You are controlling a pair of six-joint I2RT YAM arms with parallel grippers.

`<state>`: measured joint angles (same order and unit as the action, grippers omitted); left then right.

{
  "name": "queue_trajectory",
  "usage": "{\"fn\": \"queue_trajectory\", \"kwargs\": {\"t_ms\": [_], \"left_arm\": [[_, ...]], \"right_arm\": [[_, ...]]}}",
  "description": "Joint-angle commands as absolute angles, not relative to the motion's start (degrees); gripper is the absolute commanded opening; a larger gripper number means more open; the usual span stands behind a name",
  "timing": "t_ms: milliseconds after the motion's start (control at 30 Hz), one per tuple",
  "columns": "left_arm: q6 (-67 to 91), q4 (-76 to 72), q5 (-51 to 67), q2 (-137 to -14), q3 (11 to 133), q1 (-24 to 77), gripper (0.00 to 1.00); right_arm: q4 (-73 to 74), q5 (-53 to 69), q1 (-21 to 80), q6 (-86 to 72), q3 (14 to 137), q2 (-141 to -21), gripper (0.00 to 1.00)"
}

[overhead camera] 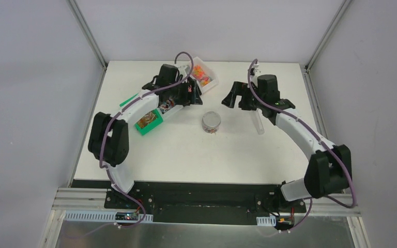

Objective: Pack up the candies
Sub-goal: Close the bottle lid on the packing bottle, then reset both arms

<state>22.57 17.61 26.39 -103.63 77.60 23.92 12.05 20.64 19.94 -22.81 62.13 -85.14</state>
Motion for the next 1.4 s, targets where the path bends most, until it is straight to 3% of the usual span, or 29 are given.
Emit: {"fn": "queue_trajectory", "kwargs": {"t_ms": [0,67,100,133,467,733,1000,1367], "left_arm": [[16.24,26.14,19.12,-92.31,83.73,23.68,0.75],[15.12,27.83,16.36,-88.24,84.59,23.65,0.8],[14.66,28.26,15.2,-86.25,84.83,23.64,0.96],[14.26,28.45,13.92,-83.16,84.92,23.64,0.99],[12.9,28.13,5.94,-61.72,79.28,23.65,0.99],[14.72,27.18,5.09,-45.82,69.47,23.67,0.99],[18.45,27.0,2.91,-36.98,64.62,23.71,0.99],[19.54,26.98,3.97,-36.74,62.89,23.65,0.99]], "right_arm": [[25.84,9.37,20.5,-14.88,67.85,-75.68,1.0],[29.99,6.62,20.48,-13.79,69.65,-72.68,1.0],[31.49,5.47,20.53,-13.64,70.22,-71.04,1.0],[32.53,4.28,20.53,-13.74,70.55,-69.25,1.0],[33.49,-5.93,20.58,-17.94,65.22,-47.85,1.0],[30.95,1.63,20.57,-20.29,58.72,-34.6,1.0],[33.17,3.97,20.62,-22.65,56.97,-30.68,1.0],[33.79,2.56,20.51,-24.47,57.7,-30.57,1.0]]}}
